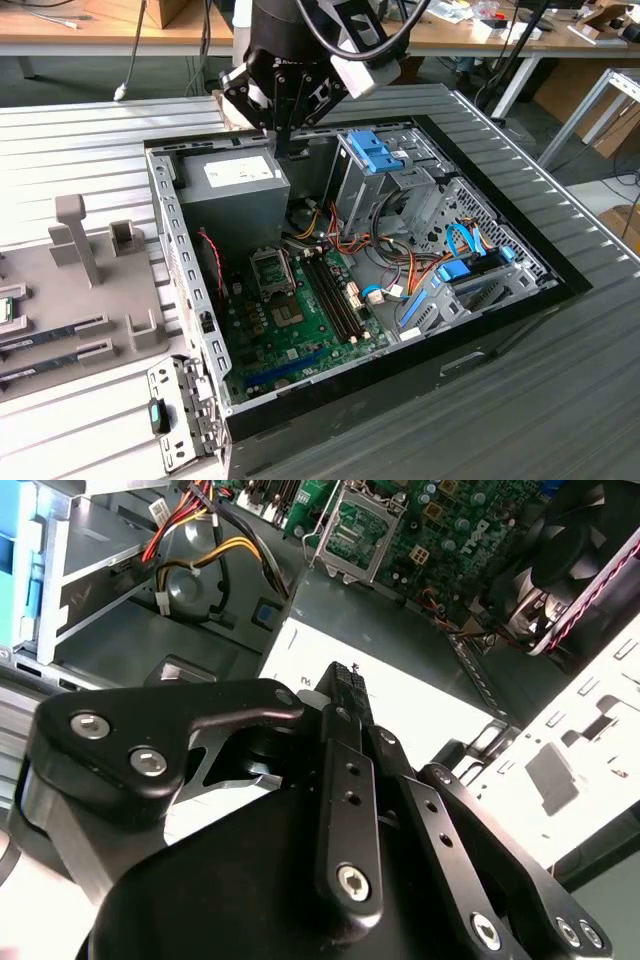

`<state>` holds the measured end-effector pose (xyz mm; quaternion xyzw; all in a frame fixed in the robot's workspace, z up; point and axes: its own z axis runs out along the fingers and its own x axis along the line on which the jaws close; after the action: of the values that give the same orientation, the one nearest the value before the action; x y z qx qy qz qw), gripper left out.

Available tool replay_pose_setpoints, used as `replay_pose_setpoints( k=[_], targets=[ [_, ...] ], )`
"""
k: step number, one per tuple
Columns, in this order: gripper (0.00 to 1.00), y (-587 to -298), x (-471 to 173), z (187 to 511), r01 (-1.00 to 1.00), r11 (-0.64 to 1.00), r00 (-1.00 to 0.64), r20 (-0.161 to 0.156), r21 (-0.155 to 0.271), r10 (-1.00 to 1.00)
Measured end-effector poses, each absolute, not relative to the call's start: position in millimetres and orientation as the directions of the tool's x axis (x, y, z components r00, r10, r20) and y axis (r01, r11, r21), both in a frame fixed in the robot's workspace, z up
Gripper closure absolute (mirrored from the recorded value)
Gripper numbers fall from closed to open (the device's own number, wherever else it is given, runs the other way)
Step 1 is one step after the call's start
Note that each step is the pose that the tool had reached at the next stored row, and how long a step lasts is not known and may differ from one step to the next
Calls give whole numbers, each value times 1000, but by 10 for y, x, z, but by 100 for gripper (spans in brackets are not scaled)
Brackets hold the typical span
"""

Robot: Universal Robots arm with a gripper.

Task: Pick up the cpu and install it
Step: 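Reach for the cpu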

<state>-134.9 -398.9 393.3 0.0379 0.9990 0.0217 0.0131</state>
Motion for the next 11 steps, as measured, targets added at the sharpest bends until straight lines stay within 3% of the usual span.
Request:
replay_pose_setpoints(
  k=[11],
  targets=[
    [89, -3989, -1378, 3933, 75, 996, -997, -24, 44, 76]
  ],
)
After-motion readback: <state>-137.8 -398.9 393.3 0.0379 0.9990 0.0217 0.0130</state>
